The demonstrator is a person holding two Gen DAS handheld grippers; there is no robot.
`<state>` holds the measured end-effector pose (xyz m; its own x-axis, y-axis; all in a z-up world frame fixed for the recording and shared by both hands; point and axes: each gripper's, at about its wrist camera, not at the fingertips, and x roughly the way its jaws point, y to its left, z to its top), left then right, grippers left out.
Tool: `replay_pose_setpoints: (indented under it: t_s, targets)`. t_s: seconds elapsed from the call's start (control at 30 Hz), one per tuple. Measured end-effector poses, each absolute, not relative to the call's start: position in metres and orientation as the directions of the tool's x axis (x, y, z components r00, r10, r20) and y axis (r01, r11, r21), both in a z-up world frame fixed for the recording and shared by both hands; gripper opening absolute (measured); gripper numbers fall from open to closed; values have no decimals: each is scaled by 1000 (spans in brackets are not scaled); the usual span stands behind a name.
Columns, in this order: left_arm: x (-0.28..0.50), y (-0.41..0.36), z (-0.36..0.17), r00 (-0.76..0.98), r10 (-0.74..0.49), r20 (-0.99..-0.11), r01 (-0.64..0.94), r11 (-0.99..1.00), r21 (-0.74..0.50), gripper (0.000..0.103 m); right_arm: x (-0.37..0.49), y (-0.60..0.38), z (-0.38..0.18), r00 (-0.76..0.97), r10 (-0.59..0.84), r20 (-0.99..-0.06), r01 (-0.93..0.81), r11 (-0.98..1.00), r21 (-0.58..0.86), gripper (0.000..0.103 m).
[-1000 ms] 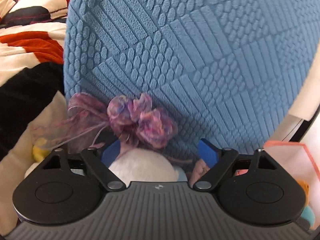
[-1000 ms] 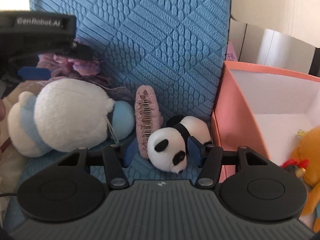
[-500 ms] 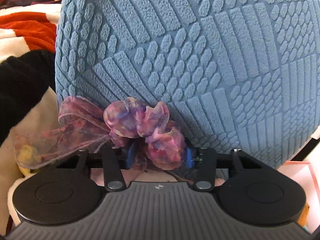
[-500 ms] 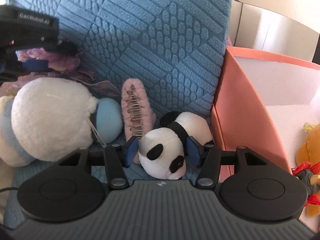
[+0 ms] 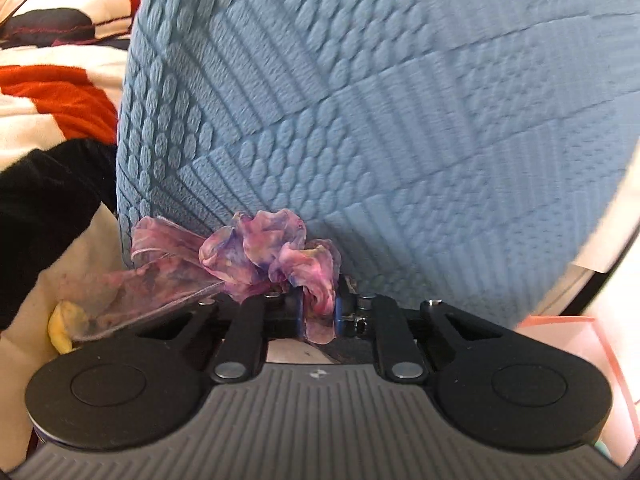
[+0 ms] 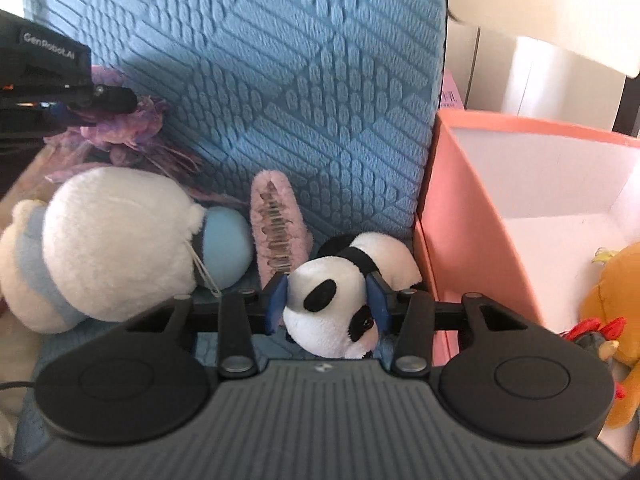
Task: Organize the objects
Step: 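Lift the panda with the right tool while the left tool lifts the purple scrunchie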
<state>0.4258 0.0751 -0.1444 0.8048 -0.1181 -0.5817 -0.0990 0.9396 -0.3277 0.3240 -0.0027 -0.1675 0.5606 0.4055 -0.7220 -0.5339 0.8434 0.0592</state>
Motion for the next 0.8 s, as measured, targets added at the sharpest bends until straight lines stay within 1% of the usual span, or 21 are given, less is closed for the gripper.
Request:
replay_pose_setpoints:
  t_s: [0.2,0.33,0.4,0.53,0.8]
  targets:
    - [382,66,-132,815,-165,-555,-53,934,-354,16,307,-15,-146,556,447,-700,-563,822,78,46]
    - [351,59,-131,810,-186,-557,-42,928,-371,16,296,-22,-137,540,475,-695,-581,808,100,46]
    - [328,70,-136,806,-193,-560,-40,926,-376,16,287,-29,-131,534,482,-694,-587,803,106,46]
    - [290,75,-139,776,-208,-596,-52,920,-389,16,269,-34,-131,526,491,-694,-607,789,98,46]
    - [245,52,-178,683,-203,-702,-119,917,-380,16,233,-48,-142,473,489,-733,-637,764,98,46]
